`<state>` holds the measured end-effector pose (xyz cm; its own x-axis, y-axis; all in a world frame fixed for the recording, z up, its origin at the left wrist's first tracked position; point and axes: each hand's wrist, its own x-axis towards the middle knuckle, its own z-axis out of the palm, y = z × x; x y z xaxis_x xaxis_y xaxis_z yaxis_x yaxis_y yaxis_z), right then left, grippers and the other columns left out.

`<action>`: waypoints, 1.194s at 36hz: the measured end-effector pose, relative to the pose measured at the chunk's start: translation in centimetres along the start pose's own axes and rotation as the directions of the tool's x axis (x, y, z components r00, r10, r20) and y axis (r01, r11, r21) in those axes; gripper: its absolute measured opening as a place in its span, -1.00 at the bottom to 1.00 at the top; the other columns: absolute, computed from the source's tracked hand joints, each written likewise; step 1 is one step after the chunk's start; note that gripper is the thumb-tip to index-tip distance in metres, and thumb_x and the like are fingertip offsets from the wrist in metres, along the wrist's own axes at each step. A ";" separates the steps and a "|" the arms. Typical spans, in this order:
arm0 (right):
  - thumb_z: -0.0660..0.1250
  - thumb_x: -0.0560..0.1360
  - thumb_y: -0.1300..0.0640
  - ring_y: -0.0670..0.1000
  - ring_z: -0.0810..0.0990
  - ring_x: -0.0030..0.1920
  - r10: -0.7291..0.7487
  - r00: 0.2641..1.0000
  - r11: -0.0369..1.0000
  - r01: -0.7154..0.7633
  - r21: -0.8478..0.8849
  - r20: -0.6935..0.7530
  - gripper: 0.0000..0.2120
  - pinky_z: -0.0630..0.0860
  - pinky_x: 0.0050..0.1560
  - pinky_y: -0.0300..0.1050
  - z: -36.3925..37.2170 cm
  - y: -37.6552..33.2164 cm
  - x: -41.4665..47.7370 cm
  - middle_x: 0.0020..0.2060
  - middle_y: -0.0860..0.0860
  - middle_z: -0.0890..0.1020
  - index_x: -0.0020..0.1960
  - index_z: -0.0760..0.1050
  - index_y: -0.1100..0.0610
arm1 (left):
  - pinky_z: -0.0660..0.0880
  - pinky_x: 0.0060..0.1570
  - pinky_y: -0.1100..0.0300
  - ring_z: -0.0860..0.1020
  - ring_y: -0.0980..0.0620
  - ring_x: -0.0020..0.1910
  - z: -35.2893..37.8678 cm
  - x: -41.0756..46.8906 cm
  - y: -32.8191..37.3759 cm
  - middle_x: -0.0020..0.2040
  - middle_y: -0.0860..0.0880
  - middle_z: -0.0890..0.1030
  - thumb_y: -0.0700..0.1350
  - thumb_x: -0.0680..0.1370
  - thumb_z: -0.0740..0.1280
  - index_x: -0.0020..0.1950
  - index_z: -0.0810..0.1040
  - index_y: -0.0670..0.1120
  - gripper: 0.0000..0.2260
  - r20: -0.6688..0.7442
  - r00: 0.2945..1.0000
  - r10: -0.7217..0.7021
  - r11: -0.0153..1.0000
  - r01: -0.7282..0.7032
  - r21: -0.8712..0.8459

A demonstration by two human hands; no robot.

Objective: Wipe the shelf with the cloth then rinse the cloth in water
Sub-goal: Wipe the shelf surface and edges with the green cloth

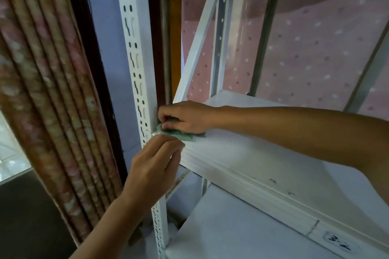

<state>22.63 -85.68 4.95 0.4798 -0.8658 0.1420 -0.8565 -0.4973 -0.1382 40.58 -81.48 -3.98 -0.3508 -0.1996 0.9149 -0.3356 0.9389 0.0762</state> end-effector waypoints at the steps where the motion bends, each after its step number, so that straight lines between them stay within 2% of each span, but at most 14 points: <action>1: 0.24 0.64 -0.02 -0.15 0.49 -0.21 -0.026 0.999 1.000 0.026 -0.016 0.023 -0.87 0.39 -0.22 -0.23 0.1 -0.3 0.2 -0.17 -0.11 0.54 0.04 0.42 0.03 | 0.56 -0.11 0.17 0.64 -0.07 -0.17 -0.2 -0.1 0.0 -0.12 -0.14 0.68 -0.32 0.55 0.42 -0.06 0.68 -0.27 -0.95 -0.002 1.000 0.004 1.000 -0.004 0.002; 6: 0.20 0.65 0.05 -0.02 0.53 -0.05 0.061 0.994 0.982 -0.076 0.175 0.087 -0.85 0.46 0.05 -0.01 0.5 -1.3 -0.4 -0.07 -0.01 0.59 0.06 0.50 0.10 | 0.49 -0.04 0.42 0.62 0.10 -0.23 -1.4 -0.2 0.1 -0.18 -0.07 0.71 -0.15 0.60 0.38 -0.03 0.71 -0.24 -0.82 -0.050 0.999 -0.016 1.000 0.015 -0.023; 8: 0.19 0.65 0.06 0.03 0.53 -0.04 0.099 0.989 0.955 -0.125 0.269 0.109 -0.82 0.45 0.08 0.03 0.5 -1.7 -1.2 -0.09 0.04 0.59 0.01 0.51 0.11 | 0.49 -0.21 0.36 0.59 0.08 -0.35 -1.7 -0.1 0.1 -0.29 -0.06 0.68 -0.13 0.60 0.38 -0.12 0.71 -0.24 -0.78 -0.087 0.996 0.003 0.999 -0.006 -0.033; 11: 0.19 0.66 0.04 -0.07 0.52 -0.13 0.110 0.982 0.931 -0.155 0.331 0.152 -0.79 0.42 0.01 -0.13 0.1 -3.0 -3.0 -0.18 -0.02 0.57 -0.10 0.53 0.01 | 0.38 -0.40 0.31 0.46 0.05 -0.50 -1.6 0.4 -0.2 -0.45 -0.05 0.54 -0.14 0.65 0.33 -0.36 0.61 -0.26 -0.60 -0.135 0.991 0.017 0.994 -0.031 -0.103; 14: 0.23 0.64 0.06 -0.01 0.58 -0.10 0.133 0.975 0.935 -0.183 0.303 0.181 -0.81 0.52 0.06 -0.07 -0.4 -3.9 -4.9 -0.14 -0.02 0.63 -0.06 0.60 0.03 | 0.39 -0.57 0.06 0.46 -0.04 -0.55 -1.1 1.1 -0.1 -0.49 -0.10 0.51 -0.12 0.69 0.24 -0.42 0.58 -0.28 -0.49 -0.170 0.982 -0.089 0.966 0.043 -0.254; 19: 0.32 0.57 0.10 0.09 0.61 -0.11 0.230 0.957 0.873 -0.282 0.397 0.175 -0.86 0.52 0.07 -0.02 -0.8 -4.4 -8.4 -0.17 0.04 0.68 -0.09 0.65 0.03 | 0.35 -0.57 0.00 0.50 -0.13 -0.56 0.0 2.8 1.8 -0.49 -0.15 0.55 -0.16 0.69 0.21 -0.42 0.60 -0.30 -0.50 -0.221 0.961 -0.169 0.924 0.076 -0.375; 21: 0.34 0.55 0.11 -0.01 0.60 -0.17 0.268 0.947 0.849 -0.319 0.422 0.178 -0.87 0.52 0.04 -0.09 -0.8 -4.5 -9.7 -0.20 0.02 0.67 -0.13 0.65 0.02 | 0.36 -0.54 -0.03 0.49 -0.16 -0.56 0.8 3.4 2.6 -0.49 -0.16 0.55 -0.19 0.68 0.23 -0.43 0.59 -0.30 -0.51 -0.213 0.960 -0.181 0.918 0.087 -0.386; 24: 0.33 0.53 0.11 -0.09 0.53 -0.26 0.317 0.932 0.832 -0.362 0.419 0.177 -0.81 0.49 -0.05 -0.14 -0.9 -4.9 -11.7 -0.29 0.08 0.62 -0.17 0.62 0.20 | 0.39 -0.51 -0.05 0.48 -0.15 -0.54 2.4 3.9 3.4 -0.49 -0.15 0.53 -0.18 0.69 0.24 -0.42 0.58 -0.30 -0.51 -0.152 0.966 -0.209 0.902 0.130 -0.412; 27: 0.34 0.53 0.13 -0.11 0.44 -0.33 0.360 0.917 0.828 -0.398 0.396 0.170 -0.72 0.44 -0.07 -0.13 -1.0 -5.5 -13.5 -0.43 -0.09 0.50 -0.36 0.50 0.08 | 0.48 -0.38 -0.02 0.54 -0.05 -0.46 3.8 4.6 4.9 -0.45 -0.09 0.57 -0.14 0.68 0.25 -0.37 0.60 -0.24 -0.56 -0.063 0.937 -0.344 0.830 0.273 -0.486; 30: 0.34 0.55 0.16 -0.09 0.35 -0.37 0.399 0.899 0.808 -0.438 0.394 0.179 -0.60 0.38 -0.12 -0.15 -1.1 -5.9 -15.4 -0.49 -0.10 0.38 -0.44 0.36 0.05 | 0.52 -0.26 0.11 0.60 0.06 -0.33 4.7 5.7 6.5 -0.37 0.03 0.63 -0.10 0.68 0.26 -0.32 0.63 -0.12 -0.61 0.063 0.866 -0.495 0.691 0.437 -0.576; 36: 0.35 0.52 0.22 -0.12 0.26 -0.43 0.498 0.853 0.745 -0.514 0.426 0.158 -0.54 0.32 -0.22 -0.21 -1.4 -6.8 -18.6 -0.53 -0.12 0.29 -0.49 0.29 0.04 | 0.50 -0.27 0.14 0.55 0.08 -0.45 6.1 7.3 8.4 -0.46 0.03 0.60 -0.01 0.67 0.27 -0.34 0.64 -0.03 -0.61 0.232 0.862 -0.450 0.623 0.490 -0.610; 39: 0.36 0.51 0.24 -0.12 0.26 -0.44 0.536 0.835 0.722 -0.531 0.444 0.127 -0.52 0.30 -0.23 -0.23 -1.2 -7.2 -19.7 -0.54 -0.14 0.28 -0.51 0.29 0.00 | 0.49 -0.25 0.22 0.58 0.09 -0.40 6.7 8.2 9.5 -0.40 0.07 0.64 0.00 0.66 0.28 -0.35 0.64 0.01 -0.61 0.298 0.857 -0.421 0.591 0.508 -0.627; 41: 0.35 0.51 0.23 -0.12 0.26 -0.45 0.565 0.817 0.704 -0.549 0.450 0.112 -0.52 0.32 -0.22 -0.21 -1.1 -7.5 -20.4 -0.55 -0.14 0.30 -0.52 0.29 -0.01 | 0.47 -0.26 0.31 0.60 0.07 -0.35 7.2 8.3 10.3 -0.39 0.08 0.65 0.01 0.66 0.28 -0.34 0.65 0.01 -0.62 0.333 0.864 -0.378 0.599 0.503 -0.624; 43: 0.34 0.49 0.21 -0.06 0.26 -0.43 0.595 0.797 0.687 -0.570 0.450 0.102 -0.56 0.33 -0.22 -0.17 -1.2 -7.9 -21.4 -0.53 -0.09 0.29 -0.51 0.27 0.04 | 0.48 -0.27 0.24 0.58 0.07 -0.41 7.6 8.2 10.9 -0.47 0.07 0.61 0.00 0.66 0.29 -0.34 0.65 -0.02 -0.61 0.360 0.874 -0.326 0.619 0.485 -0.618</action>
<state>18.91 -63.16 4.15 -0.1079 -0.9918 -0.0686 -0.7766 0.1272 -0.6170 27.45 -75.01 1.36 -0.5117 -0.5814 0.6325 0.1625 0.6574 0.7358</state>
